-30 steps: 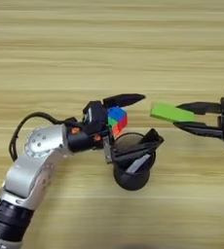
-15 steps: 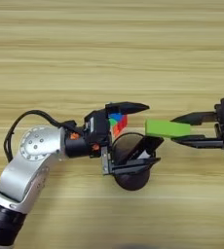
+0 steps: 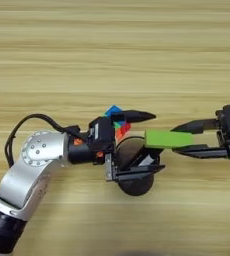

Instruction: Move the objects on the table

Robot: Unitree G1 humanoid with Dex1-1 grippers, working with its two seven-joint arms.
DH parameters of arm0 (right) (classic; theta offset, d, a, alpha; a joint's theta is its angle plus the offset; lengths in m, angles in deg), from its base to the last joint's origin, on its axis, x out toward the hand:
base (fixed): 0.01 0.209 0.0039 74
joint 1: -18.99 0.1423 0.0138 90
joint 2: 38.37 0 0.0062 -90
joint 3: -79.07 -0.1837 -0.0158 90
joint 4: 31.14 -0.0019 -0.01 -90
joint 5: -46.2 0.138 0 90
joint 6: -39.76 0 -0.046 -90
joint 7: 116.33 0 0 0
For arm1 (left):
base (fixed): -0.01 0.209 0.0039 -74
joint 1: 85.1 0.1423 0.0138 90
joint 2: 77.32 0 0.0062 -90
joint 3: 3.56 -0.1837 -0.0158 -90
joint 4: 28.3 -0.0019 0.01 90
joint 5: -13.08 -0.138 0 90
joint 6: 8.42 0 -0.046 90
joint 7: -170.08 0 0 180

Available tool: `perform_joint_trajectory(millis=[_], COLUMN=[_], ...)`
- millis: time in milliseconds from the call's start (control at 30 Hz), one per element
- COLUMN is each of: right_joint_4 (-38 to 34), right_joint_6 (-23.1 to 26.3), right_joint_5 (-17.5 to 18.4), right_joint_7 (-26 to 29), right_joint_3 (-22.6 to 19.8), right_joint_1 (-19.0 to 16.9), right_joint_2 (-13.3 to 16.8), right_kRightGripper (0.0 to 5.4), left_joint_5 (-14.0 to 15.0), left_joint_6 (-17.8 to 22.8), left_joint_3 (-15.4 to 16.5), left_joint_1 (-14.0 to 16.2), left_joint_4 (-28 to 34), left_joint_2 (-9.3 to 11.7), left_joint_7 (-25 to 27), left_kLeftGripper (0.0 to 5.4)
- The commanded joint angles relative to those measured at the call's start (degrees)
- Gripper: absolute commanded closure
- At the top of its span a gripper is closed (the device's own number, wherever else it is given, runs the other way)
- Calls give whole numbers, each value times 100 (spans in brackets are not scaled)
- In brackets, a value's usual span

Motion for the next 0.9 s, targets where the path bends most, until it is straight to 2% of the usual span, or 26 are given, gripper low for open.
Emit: perform_joint_trajectory(millis=[33, 533, 900], right_joint_4=[-59, 30, 70], right_joint_6=[57, -8, -27], right_joint_5=[37, -74, -41], right_joint_7=[32, 35, 48], right_joint_3=[39, 209, 233], right_joint_1=[28, 7, 22], right_joint_2=[86, 65, 70], right_kRightGripper=[400, 400, 400], left_joint_5=[-112, -126, -133], left_joint_6=[-28, -39, -38], left_joint_3=[-39, -77, -114], left_joint_1=[-2, -18, -59], left_joint_4=[51, 90, 58], left_joint_2=[36, 34, 17], left_joint_7=[2, -6, -5], left_kLeftGripper=[107, 230, 344])
